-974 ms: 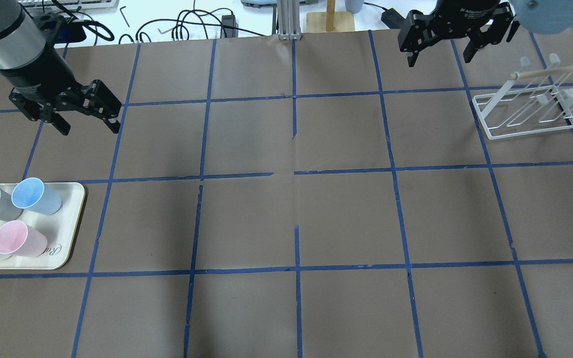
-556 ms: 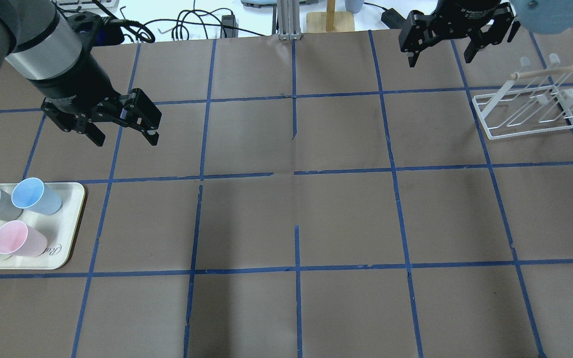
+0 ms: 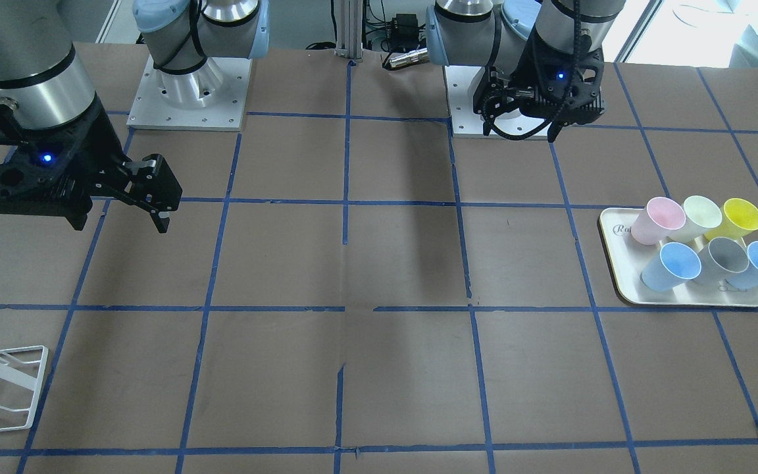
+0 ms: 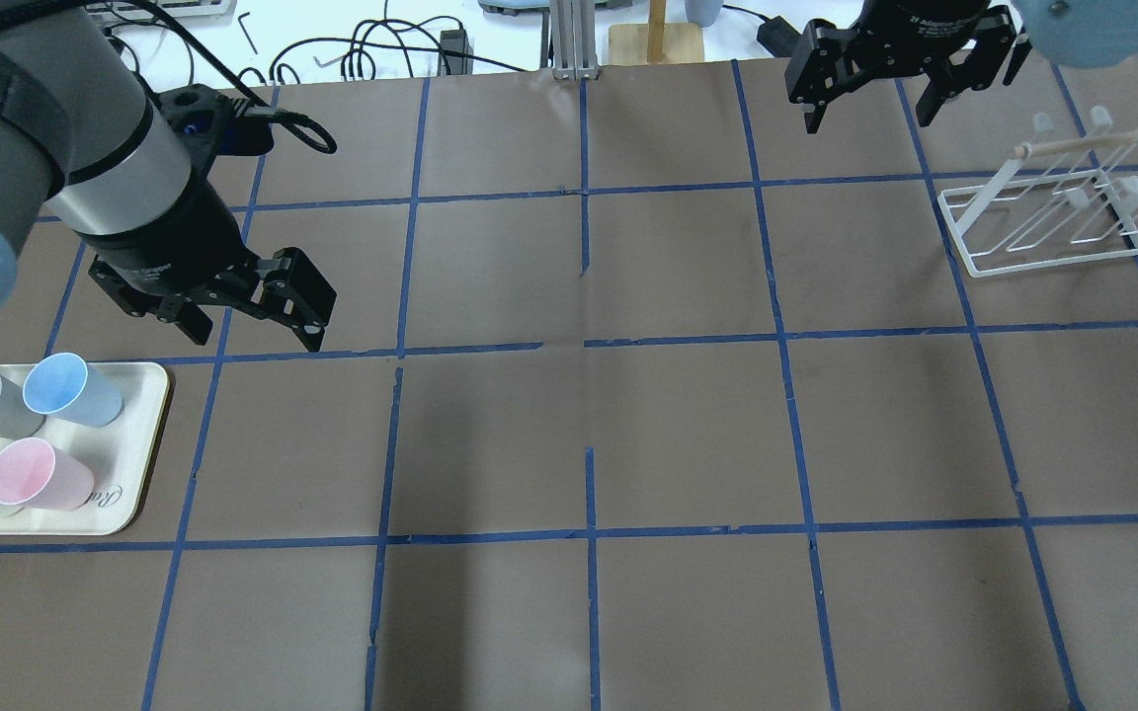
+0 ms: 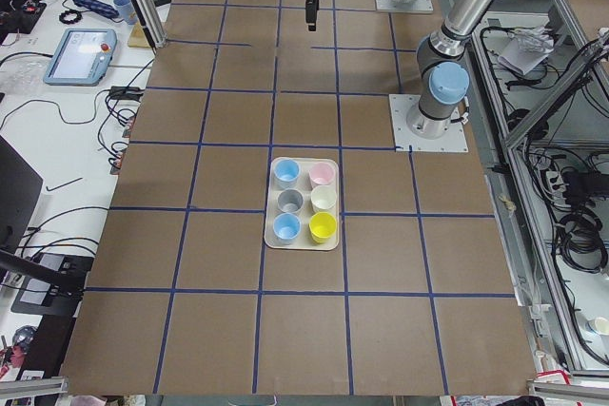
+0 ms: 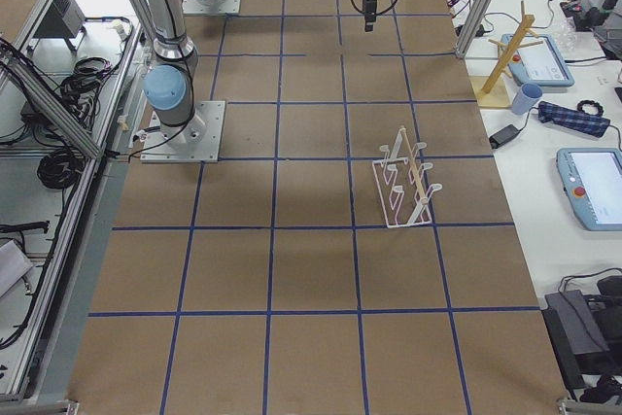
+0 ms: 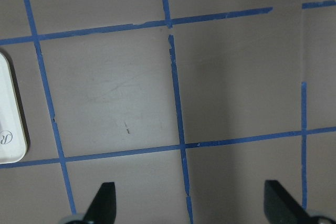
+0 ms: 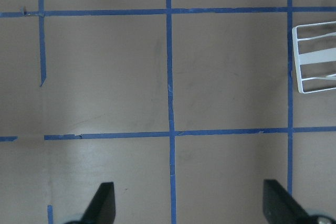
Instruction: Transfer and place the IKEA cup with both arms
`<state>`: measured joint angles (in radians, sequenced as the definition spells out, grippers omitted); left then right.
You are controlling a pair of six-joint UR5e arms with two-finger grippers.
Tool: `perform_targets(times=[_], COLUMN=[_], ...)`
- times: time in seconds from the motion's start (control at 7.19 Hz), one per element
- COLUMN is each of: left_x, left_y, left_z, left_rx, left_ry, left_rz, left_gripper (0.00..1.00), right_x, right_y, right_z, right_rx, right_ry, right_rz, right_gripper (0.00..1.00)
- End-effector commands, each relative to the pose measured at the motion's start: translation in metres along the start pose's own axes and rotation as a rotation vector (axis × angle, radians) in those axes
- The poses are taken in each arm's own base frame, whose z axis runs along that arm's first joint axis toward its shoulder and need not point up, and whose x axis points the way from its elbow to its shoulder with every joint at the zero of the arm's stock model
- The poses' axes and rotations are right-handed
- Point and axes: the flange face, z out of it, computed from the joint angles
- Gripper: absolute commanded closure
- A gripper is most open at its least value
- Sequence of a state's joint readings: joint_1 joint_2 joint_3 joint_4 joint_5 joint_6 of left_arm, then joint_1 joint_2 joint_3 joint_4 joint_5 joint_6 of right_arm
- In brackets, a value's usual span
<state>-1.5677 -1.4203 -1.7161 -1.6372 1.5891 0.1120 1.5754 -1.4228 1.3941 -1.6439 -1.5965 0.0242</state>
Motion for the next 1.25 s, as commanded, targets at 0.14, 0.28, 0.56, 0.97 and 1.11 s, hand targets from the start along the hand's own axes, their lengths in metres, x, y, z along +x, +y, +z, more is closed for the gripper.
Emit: perform_targets(times=[0.14, 0.28, 0.56, 0.97, 1.11], left_x=[0.0, -0.001, -0.004, -0.004, -0.004], left_y=[0.004, -0.003, -0.011, -0.009, -0.009], left_z=[-0.003, 0.0, 0.0, 0.002, 0.002], left_rx=[0.011, 0.014, 0.034, 0.03, 0.029], left_ry=[0.0, 0.005, 0.003, 0.005, 0.003], left_rz=[-0.005, -0.006, -0.013, -0.014, -0.014], left_gripper=[0.0, 0.0, 0.0, 0.0, 0.0], right_x=[0.001, 0.001, -0.002, -0.003, -0.003], right_y=[0.052, 0.052, 0.053, 0.043, 0.042], right_z=[-0.004, -0.008, -0.011, -0.014, -0.013], right_rx=[-0.051, -0.036, -0.03, -0.023, -0.024], right_ry=[0.004, -0.003, -0.018, -0.024, -0.024], right_rz=[0.022, 0.038, 0.031, 0.023, 0.022], right_gripper=[0.0, 0.0, 0.0, 0.0, 0.0])
